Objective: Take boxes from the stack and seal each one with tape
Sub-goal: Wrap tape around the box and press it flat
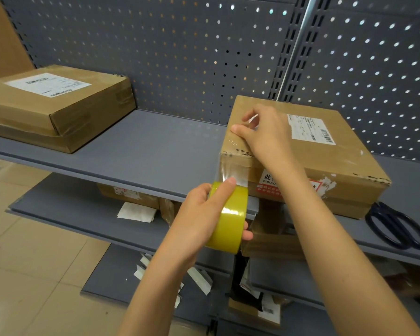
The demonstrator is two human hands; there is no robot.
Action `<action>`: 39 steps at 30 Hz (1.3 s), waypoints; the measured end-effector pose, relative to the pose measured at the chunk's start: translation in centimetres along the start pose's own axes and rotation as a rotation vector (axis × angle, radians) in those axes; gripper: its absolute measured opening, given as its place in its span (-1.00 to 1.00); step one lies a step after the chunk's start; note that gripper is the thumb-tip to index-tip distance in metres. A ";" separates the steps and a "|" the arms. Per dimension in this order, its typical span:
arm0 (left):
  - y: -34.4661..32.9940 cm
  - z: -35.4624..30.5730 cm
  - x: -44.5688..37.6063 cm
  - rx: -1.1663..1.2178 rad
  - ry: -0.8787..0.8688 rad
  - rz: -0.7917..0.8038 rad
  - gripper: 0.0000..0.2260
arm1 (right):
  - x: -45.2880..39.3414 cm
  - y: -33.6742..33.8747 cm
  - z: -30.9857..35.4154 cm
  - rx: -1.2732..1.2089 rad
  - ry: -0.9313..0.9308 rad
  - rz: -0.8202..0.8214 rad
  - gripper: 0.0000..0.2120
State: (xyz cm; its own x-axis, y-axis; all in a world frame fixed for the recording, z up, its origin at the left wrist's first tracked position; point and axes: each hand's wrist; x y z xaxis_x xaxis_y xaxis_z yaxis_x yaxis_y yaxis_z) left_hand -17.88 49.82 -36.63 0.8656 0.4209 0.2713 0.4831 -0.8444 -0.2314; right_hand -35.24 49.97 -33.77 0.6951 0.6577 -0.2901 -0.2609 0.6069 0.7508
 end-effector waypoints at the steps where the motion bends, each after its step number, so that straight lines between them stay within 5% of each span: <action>1: 0.0 0.0 0.0 -0.001 -0.002 -0.002 -0.67 | 0.0 -0.1 -0.1 0.016 0.003 -0.024 -0.79; 5: -0.1 -0.1 0.0 -0.008 -0.009 -0.001 -0.65 | 0.4 -0.1 -0.1 -0.052 0.066 -0.170 -0.90; 8: -0.1 -0.1 0.1 0.003 -0.012 0.001 -0.67 | 1.7 1.4 0.3 -0.279 0.160 -0.190 -0.80; 11: -0.3 0.0 0.2 0.030 -0.023 -0.001 -0.71 | 3.7 2.3 1.1 -0.140 0.305 0.103 -0.65; 15: -0.7 0.1 0.4 0.039 -0.062 -0.030 -0.77 | 4.5 0.8 1.0 0.406 0.297 0.398 -0.55; 22: -1.4 2.0 1.1 -0.052 -0.205 -0.160 -0.82 | 4.3 0.0 0.5 0.517 0.244 0.403 -0.44; 39: -1.2 4.3 1.9 -0.048 -0.155 -0.201 -0.87 | 4.5 0.1 0.4 0.533 0.251 0.375 -0.43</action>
State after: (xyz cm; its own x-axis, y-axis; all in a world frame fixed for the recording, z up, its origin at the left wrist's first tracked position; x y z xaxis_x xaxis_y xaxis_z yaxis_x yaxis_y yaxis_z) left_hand -16.24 53.04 -39.88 0.7647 0.6242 0.1598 0.6436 -0.7520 -0.1422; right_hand -31.84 52.83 -34.77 0.4296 0.9023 -0.0350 -0.0439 0.0596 0.9973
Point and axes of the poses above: each hand's wrist, its own x-axis away from the middle knuckle, its own y-axis out of the back of the hand, z = x × y, and after that the axes turned 7 degrees about z, right-handed
